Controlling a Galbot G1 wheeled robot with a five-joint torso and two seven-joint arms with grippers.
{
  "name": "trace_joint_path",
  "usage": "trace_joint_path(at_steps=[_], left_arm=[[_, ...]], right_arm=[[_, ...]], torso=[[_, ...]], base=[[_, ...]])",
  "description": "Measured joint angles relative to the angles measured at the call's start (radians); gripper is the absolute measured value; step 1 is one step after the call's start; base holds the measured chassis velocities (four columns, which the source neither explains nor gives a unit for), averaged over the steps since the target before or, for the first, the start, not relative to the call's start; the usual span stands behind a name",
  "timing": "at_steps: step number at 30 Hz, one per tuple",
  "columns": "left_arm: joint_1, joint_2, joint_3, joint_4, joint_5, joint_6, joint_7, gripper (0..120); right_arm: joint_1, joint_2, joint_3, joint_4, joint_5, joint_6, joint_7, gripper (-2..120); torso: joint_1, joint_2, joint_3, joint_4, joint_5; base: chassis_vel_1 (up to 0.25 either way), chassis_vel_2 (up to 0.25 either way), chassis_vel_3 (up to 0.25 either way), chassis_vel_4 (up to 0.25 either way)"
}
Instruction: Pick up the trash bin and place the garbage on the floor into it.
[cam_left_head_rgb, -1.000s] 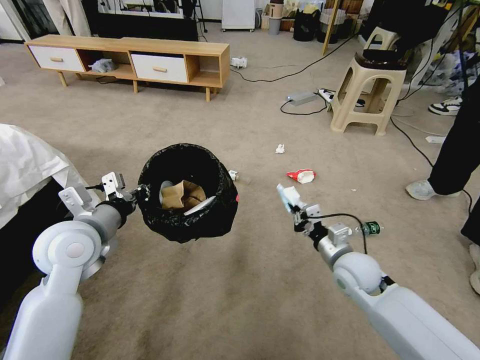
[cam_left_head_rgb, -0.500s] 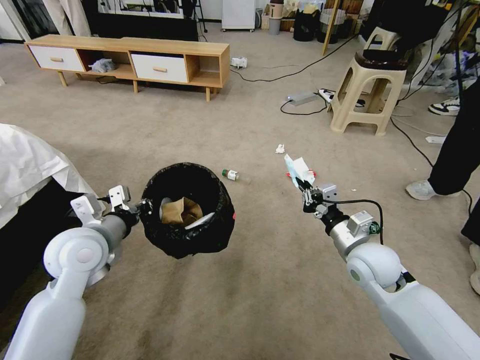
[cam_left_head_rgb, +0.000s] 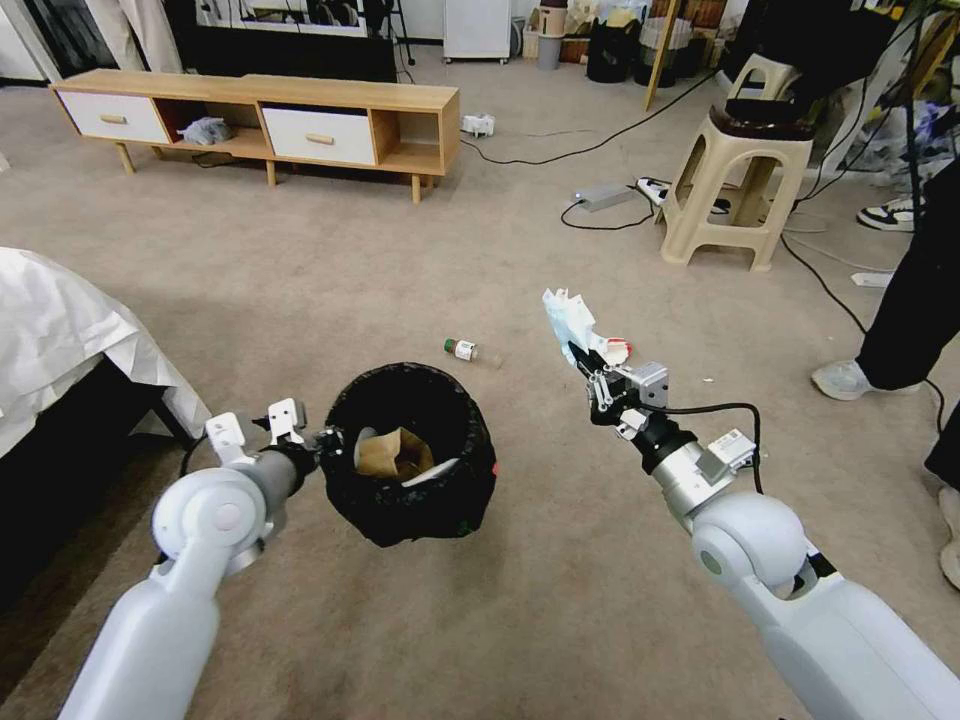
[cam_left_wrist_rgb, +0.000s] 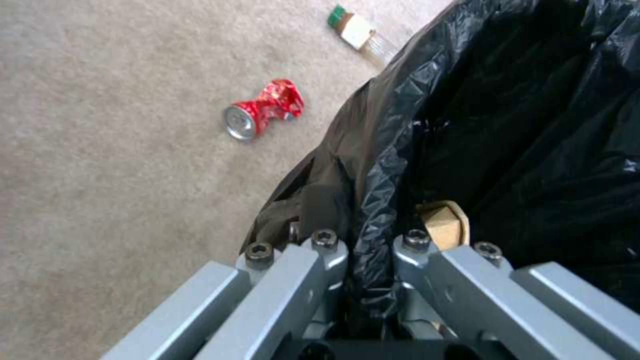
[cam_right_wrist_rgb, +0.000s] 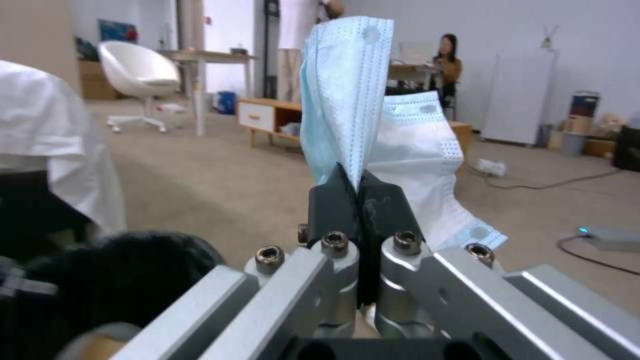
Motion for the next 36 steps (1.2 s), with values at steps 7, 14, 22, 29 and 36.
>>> trace_joint_path(at_steps=[7,14,22,29,36], left_arm=[[-0.026,-0.021,0.05,0.026,0.023,0.0,0.007,0],[-0.046,-0.036,0.075,0.048,0.038,0.0,0.019,0],[-0.056,-0.046,0.104,0.056,0.046,0.0,0.024,0],[-0.079,-0.047,0.145,0.057,0.046,0.0,0.026,0],[-0.118,-0.057,0.223,0.079,0.06,0.0,0.026,0]], right_arm=[[-0.006,0.001,-0.019,0.002,0.006,0.046,-0.062,0],[-0.015,-0.018,-0.033,0.005,0.018,0.098,-0.132,0],[-0.021,-0.03,-0.059,-0.003,0.025,0.162,-0.24,0],[-0.025,-0.035,-0.079,-0.007,0.004,0.177,-0.269,0],[-0.042,-0.045,-0.091,-0.001,-0.022,0.193,-0.294,0]], torso=[[0.0,0.0,0.0,0.0,-0.0001],[0.0,0.0,0.0,0.0001,-0.0001],[0.0,0.0,0.0,0.0001,-0.0001],[0.0,0.0,0.0,0.0001,-0.0001],[0.0,0.0,0.0,0.0,0.0]], base=[[0.0,0.0,0.0,0.0],[0.0,0.0,0.0,0.0],[0.0,0.0,0.0,0.0],[0.0,0.0,0.0,0.0],[0.0,0.0,0.0,0.0]])
